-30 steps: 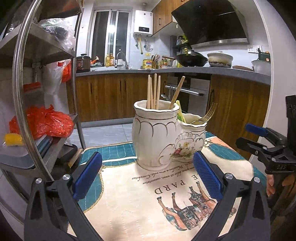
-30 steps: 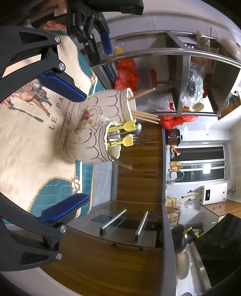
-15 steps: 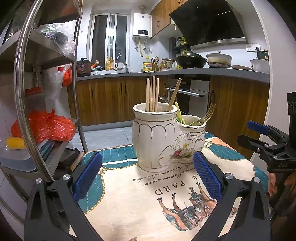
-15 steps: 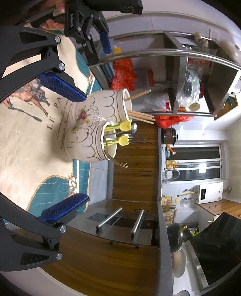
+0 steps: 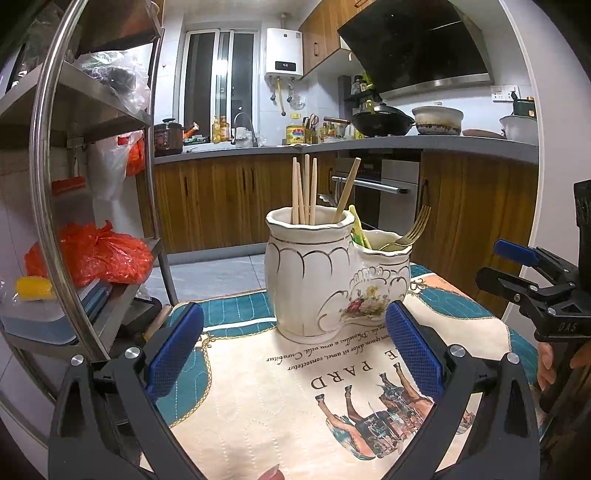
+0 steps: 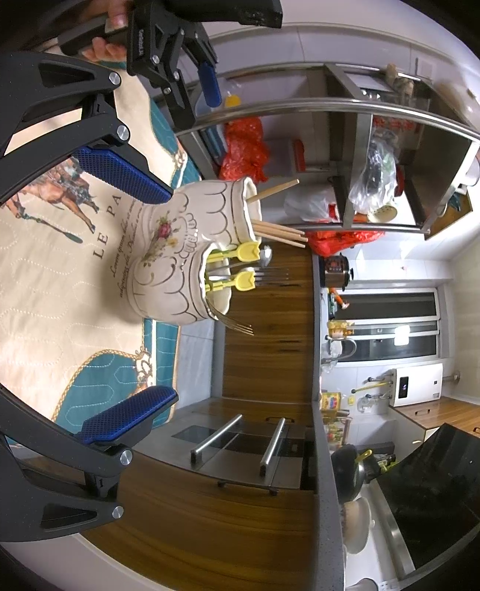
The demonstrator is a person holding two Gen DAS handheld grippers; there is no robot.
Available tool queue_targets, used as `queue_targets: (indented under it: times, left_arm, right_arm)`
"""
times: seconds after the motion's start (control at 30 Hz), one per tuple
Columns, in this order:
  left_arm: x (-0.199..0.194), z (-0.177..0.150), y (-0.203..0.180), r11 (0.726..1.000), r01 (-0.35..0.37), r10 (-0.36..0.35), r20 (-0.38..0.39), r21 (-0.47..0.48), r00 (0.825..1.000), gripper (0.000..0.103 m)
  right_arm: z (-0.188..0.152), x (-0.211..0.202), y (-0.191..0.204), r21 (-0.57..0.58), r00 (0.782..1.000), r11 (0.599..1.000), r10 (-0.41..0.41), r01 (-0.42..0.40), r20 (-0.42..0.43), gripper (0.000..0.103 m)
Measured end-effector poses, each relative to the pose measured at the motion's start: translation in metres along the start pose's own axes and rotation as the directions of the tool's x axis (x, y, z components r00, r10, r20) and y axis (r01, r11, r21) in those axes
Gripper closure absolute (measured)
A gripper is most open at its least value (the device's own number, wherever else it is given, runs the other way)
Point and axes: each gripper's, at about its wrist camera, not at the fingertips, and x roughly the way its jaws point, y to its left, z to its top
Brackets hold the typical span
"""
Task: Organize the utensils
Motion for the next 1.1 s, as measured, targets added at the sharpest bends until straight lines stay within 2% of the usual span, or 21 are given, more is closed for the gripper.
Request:
queue_targets:
  times: [1.1]
  left_arm:
    - [-0.0011,-0.0007,0.0026,1.0,-0.028,0.028,0.004,-0.008,1.0,0.006]
  right_arm:
    - [-0.0003,-0.0001,-0.0002,0.0,1.0,1.0,-0.001,0.001,0.0,0.005]
